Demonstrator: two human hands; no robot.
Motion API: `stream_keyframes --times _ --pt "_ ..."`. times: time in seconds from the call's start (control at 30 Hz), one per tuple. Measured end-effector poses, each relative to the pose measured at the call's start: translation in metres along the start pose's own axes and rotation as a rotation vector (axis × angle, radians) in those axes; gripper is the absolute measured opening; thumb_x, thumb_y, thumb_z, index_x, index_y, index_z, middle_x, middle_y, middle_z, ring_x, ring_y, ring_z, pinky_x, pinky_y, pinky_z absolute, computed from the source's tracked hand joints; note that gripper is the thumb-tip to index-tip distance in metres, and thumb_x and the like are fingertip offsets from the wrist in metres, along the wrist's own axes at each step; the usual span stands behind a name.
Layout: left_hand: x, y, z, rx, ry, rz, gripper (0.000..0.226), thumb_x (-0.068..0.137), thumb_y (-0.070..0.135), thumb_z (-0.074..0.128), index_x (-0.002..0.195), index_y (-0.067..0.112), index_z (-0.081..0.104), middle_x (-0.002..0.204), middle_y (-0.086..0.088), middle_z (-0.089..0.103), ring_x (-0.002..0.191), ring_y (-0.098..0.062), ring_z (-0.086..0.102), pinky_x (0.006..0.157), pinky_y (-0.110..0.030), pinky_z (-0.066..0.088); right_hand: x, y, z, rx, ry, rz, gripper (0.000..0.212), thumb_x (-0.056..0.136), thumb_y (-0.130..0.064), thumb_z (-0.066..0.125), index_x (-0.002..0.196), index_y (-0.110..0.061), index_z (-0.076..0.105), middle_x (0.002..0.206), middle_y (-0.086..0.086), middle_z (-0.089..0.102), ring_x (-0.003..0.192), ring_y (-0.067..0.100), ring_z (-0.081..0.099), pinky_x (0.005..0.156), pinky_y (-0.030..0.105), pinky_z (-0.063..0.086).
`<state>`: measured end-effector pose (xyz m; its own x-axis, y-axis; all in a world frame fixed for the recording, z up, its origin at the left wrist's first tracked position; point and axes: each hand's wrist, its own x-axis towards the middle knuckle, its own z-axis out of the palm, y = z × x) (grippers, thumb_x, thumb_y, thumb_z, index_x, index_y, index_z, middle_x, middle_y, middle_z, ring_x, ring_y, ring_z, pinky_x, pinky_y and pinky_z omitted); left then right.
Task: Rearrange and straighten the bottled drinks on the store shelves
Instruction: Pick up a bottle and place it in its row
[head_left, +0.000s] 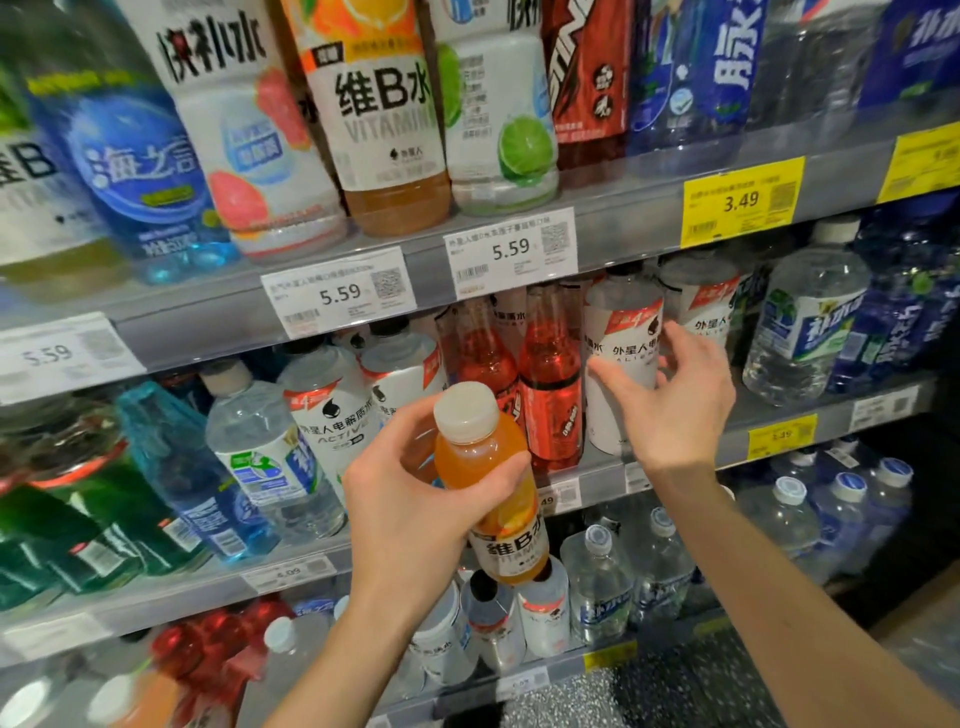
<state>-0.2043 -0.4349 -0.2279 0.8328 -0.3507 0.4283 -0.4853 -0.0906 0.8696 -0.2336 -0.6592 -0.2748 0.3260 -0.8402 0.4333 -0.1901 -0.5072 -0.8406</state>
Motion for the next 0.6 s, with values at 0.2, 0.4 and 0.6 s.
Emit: stream_keyframes --times 0.2,0.4,0.6 --pt "0.001 0.006 -0.011 -0.027 0.021 -0.036 0.054 0.055 0.027 0.092 0.104 0.031 0.071 0.096 0.018 0.075 0.092 -0.002 0.071 0.08 -0.022 0.058 -0.005 0.002 0.001 -0.04 -0.007 -0.007 0.075 0.076 -0.047 0.081 0.136 -0.011 0.053 0.123 0.007 0.057 0.117 0.026 0.052 0.107 0.039 0.037" --pt "-0.002 0.02 -0.025 -0.013 0.021 -0.015 0.055 0.056 0.021 0.094 0.104 0.032 0.071 0.095 0.017 0.075 0.091 -0.003 0.071 0.08 -0.023 0.058 -0.049 -0.04 -0.026 0.216 -0.101 -0.252 0.025 0.083 -0.026 0.075 0.104 -0.018 0.064 0.098 -0.005 0.06 0.094 0.02 0.059 0.083 0.029 0.048" --pt "-0.008 0.044 -0.047 0.009 -0.022 0.012 0.054 0.056 0.021 0.095 0.103 0.032 0.072 0.094 0.018 0.075 0.089 -0.002 0.071 0.08 -0.027 0.059 -0.117 -0.086 -0.053 0.424 -0.845 -0.164 0.067 0.069 -0.032 0.083 0.12 -0.062 0.052 0.123 -0.027 0.062 0.117 0.001 0.06 0.094 0.019 0.05"
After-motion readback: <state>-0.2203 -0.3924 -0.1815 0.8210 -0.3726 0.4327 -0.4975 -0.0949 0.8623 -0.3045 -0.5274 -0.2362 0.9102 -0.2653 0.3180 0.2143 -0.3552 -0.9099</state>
